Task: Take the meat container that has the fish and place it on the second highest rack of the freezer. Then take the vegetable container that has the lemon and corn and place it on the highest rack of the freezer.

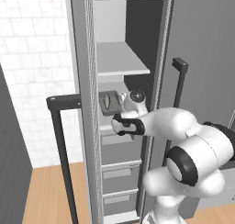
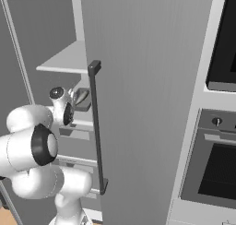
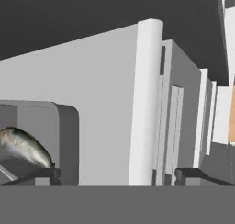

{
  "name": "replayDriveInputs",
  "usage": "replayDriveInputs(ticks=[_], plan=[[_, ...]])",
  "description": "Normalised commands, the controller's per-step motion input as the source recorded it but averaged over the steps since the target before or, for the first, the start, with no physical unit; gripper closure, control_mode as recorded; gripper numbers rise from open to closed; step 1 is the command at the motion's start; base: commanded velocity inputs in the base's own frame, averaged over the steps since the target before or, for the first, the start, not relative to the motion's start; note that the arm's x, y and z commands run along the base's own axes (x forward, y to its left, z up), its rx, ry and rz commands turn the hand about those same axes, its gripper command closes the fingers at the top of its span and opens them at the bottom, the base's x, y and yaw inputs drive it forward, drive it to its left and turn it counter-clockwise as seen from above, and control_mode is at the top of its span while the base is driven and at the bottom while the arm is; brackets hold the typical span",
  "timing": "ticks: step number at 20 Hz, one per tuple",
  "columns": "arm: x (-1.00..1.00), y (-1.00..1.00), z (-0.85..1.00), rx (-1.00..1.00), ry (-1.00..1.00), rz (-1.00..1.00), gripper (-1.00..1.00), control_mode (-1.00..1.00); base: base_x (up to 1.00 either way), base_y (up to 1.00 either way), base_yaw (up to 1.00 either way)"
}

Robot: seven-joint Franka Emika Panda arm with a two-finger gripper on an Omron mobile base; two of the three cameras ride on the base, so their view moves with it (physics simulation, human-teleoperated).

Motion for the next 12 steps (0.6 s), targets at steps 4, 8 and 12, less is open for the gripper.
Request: replayDriveInputs(ticks=[4, 8, 12], plan=[[-0.48, 0.00, 1.00, 0.13, 0.00, 0.24, -1.00, -1.00, 0.00, 0.00, 0.00], [-0.70, 0.00, 1.00, 0.15, 0.03, 0.28, -1.00, -1.00, 0.00, 0.00, 0.00], [-0.99, 0.00, 0.93, 0.00, 0.15, 0.29, -1.00, -1.00, 0.00, 0.00, 0.00]])
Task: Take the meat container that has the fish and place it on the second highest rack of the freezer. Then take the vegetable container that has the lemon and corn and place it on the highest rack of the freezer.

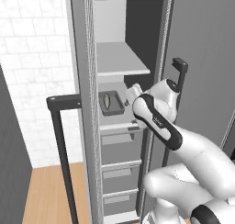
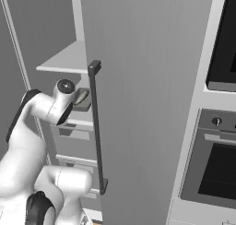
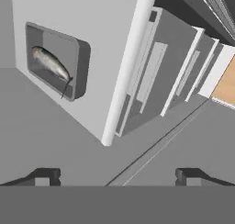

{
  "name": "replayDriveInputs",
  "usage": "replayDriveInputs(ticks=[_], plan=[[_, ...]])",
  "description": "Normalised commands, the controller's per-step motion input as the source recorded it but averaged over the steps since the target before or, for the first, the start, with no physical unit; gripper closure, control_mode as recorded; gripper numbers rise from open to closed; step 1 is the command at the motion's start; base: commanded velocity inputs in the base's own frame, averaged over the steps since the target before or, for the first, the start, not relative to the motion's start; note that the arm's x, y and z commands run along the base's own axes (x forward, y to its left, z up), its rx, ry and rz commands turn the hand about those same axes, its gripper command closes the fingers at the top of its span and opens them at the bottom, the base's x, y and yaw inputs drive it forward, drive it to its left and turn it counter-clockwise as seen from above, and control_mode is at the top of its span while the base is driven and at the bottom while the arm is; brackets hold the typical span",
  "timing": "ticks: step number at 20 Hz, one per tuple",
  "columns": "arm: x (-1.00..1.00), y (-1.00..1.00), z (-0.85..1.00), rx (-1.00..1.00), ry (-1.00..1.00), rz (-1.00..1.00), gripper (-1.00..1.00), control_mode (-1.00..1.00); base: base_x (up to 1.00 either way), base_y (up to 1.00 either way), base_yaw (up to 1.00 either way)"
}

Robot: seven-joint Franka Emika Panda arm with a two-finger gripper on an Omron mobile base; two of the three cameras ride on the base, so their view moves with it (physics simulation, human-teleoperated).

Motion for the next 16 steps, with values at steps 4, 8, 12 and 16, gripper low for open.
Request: replayDriveInputs(ticks=[4, 8, 12, 16], plan=[[-1.00, 0.00, 0.53, -0.12, 0.20, 0.34, -1.00, -1.00, 0.00, 0.00, 0.00], [-1.00, -0.02, 0.11, -0.41, 0.10, 0.37, -1.00, -1.00, 0.00, 0.00, 0.00], [-1.00, -0.35, 0.05, -0.49, -0.08, 0.41, -1.00, -1.00, 0.00, 0.00, 0.00], [-1.00, -0.75, 0.18, -0.35, -0.15, 0.48, -1.00, -1.00, 0.00, 0.00, 0.00]])
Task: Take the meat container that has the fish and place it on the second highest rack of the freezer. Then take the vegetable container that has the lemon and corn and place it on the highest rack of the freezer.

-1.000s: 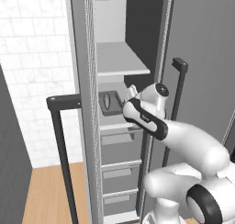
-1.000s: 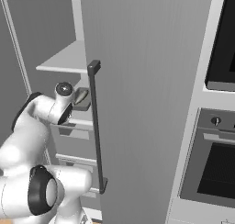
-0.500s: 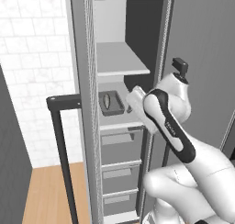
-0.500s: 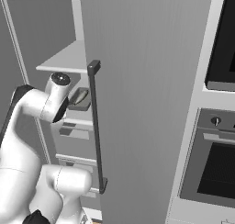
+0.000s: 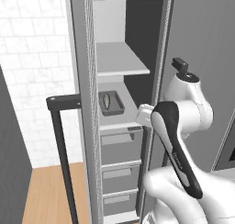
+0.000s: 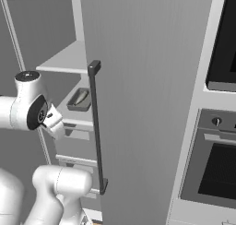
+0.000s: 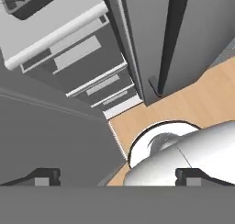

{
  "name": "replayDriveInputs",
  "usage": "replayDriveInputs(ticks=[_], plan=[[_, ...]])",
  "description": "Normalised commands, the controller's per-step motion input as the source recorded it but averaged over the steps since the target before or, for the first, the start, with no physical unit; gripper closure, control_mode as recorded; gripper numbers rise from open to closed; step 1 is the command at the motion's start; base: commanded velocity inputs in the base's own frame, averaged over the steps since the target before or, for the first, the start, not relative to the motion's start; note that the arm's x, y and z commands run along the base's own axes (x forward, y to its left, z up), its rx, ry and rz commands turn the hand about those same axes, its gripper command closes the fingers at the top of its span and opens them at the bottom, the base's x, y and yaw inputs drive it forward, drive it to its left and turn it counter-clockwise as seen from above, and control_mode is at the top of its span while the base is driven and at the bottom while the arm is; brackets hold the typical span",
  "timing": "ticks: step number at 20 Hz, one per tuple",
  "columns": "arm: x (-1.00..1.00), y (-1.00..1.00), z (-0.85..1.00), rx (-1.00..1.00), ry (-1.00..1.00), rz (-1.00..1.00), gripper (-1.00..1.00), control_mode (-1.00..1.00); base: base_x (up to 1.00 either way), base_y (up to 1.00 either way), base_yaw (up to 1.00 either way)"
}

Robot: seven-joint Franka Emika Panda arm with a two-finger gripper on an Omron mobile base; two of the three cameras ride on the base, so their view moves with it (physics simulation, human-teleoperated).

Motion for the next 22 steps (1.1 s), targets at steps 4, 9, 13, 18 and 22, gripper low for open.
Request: replayDriveInputs(ticks=[4, 9, 13, 18, 22], plan=[[-1.00, -0.75, 0.22, -0.13, -0.09, 0.52, -1.00, -1.00, 0.00, 0.00, 0.00], [-0.53, -0.42, 0.33, 0.00, -0.02, 0.39, -1.00, -1.00, 0.00, 0.00, 0.00], [0.00, 0.00, 0.17, 0.05, 0.00, 0.05, -1.00, -1.00, 0.00, 0.00, 0.00], [0.00, 0.00, -0.01, 0.00, 0.00, 0.00, -1.00, -1.00, 0.00, 0.00, 0.00], [0.00, 0.00, 0.00, 0.00, 0.00, 0.00, -1.00, 1.00, -0.18, -0.38, 0.00]])
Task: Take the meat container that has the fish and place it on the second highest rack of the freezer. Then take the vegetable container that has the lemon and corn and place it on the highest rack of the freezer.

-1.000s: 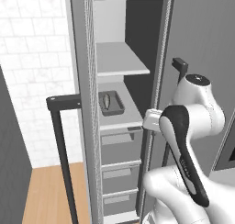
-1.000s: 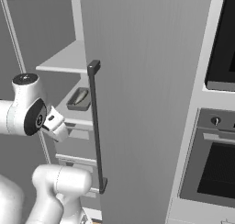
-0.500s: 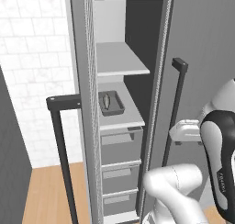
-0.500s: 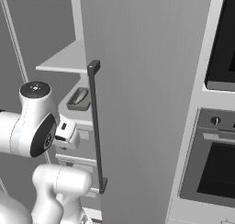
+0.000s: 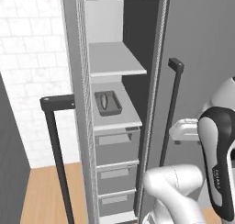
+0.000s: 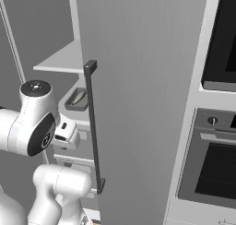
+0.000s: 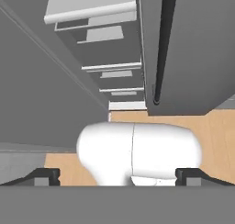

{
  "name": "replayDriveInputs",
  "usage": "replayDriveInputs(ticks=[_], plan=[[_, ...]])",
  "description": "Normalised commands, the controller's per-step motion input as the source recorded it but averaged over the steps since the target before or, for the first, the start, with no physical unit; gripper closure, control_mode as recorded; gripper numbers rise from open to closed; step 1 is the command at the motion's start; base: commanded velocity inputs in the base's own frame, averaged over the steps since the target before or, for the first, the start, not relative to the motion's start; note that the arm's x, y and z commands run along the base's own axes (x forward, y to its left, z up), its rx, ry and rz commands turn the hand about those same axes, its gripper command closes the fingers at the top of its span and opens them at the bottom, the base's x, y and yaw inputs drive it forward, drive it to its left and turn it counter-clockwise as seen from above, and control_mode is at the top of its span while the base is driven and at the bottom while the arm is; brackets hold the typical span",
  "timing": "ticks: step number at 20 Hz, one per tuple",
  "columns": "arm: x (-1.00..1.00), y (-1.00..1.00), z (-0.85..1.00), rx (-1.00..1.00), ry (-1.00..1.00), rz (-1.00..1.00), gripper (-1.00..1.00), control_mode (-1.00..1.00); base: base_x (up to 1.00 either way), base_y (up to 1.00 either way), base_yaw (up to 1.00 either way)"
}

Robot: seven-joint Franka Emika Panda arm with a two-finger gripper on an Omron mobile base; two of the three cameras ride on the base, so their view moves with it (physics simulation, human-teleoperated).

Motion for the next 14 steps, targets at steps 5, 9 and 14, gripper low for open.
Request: replayDriveInputs(ticks=[5, 9, 14], plan=[[0.00, 0.00, 0.00, 0.00, 0.00, 0.00, -1.00, 1.00, -0.01, -0.69, 0.00], [0.00, 0.00, 0.00, 0.00, 0.00, 0.00, -1.00, 1.00, -0.11, -0.81, 0.00], [0.00, 0.00, 0.00, 0.00, 0.00, 0.00, -1.00, 1.00, -0.15, -0.81, 0.00]])
